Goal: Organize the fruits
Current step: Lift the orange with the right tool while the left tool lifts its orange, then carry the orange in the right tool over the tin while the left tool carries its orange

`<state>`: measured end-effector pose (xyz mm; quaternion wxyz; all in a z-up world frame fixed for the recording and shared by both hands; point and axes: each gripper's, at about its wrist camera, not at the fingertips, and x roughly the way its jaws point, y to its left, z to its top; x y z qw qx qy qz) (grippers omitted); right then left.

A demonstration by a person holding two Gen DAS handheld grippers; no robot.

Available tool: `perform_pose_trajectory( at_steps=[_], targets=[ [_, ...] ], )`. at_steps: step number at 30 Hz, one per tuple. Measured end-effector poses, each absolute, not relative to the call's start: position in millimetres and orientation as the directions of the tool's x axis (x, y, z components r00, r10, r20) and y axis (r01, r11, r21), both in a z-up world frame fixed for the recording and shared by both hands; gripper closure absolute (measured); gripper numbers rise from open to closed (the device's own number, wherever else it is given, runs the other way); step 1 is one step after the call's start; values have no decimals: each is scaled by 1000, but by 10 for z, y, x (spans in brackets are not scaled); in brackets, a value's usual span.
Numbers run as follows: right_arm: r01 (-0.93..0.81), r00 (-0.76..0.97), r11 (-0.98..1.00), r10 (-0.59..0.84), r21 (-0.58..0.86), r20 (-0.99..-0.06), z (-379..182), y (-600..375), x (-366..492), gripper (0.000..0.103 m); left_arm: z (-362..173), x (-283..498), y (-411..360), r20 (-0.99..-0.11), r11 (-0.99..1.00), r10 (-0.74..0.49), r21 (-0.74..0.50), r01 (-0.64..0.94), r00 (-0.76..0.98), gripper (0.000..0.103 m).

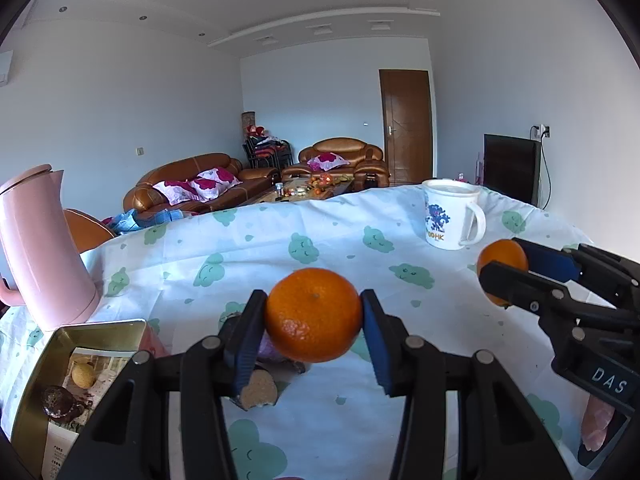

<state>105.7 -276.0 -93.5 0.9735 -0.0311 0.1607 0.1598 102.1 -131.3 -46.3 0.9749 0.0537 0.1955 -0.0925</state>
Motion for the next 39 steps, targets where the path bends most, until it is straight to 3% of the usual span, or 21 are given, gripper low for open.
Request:
perform_pose_trajectory(
  at_steps=[26, 39],
  targets=[
    [-335, 911, 942, 318, -20, -264, -911, -2756, 912, 64, -397, 814, -1308, -302, 981, -127, 105, 165, 945, 54],
    [-355, 910, 934, 338, -29, -240, -887, -2711, 801, 64, -384, 749, -1247, -299, 982, -118, 106, 156, 947, 54]
  ],
)
